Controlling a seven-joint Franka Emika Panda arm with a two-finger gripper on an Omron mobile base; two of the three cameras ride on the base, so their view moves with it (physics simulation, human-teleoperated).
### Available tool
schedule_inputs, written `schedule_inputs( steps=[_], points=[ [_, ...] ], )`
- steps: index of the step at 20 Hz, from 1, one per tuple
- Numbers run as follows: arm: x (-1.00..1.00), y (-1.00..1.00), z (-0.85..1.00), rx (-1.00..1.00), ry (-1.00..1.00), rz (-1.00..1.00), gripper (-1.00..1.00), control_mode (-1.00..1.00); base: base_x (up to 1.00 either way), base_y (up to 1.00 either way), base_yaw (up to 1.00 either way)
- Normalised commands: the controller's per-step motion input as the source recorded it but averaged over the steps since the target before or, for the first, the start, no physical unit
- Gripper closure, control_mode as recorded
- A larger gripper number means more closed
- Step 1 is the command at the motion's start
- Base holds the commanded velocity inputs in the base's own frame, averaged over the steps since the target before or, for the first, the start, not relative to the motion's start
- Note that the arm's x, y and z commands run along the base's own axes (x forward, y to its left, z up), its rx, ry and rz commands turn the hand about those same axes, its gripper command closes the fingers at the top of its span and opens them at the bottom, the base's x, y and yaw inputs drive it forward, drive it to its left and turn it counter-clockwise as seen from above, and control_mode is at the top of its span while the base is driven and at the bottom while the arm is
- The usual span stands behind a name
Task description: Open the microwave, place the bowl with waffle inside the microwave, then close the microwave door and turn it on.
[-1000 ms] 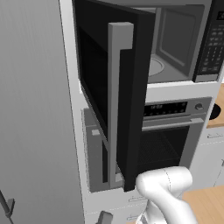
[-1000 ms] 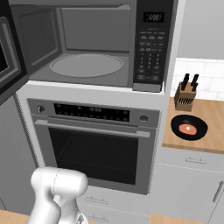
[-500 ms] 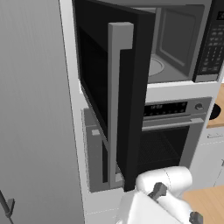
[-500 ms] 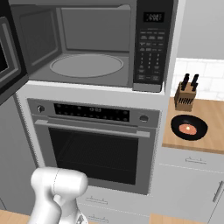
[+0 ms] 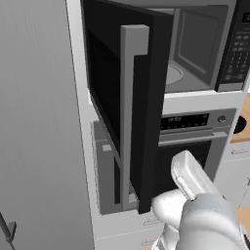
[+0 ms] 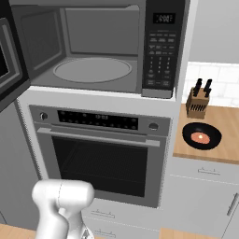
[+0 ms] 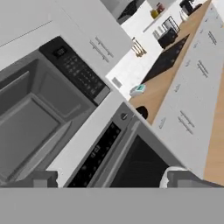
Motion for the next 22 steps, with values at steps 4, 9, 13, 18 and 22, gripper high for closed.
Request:
schedule_inputs(
  steps=[4,9,13,18,22],
  points=[
    [1.0,-1.0,-0.67,0.18,0.06,0.14,-1.0,-1.0,0.0,0.0,0.0],
    [0.67,-1.0,-0.55,0.19,0.12,0.13,-1.0,-1.0,0.0,0.0,0.0],
    [0.09,-1.0,-0.26,0.2,0.07,0.16,-1.0,-1.0,0.0,0.0,0.0],
    [0.0,-1.0,-0.33,0.22,0.0,0.18,-1.0,-1.0,0.0,0.0,0.0],
    [0.39,-1.0,-0.67,0.21,0.01,0.18,-1.0,-1.0,0.0,0.0,0.0]
  ],
)
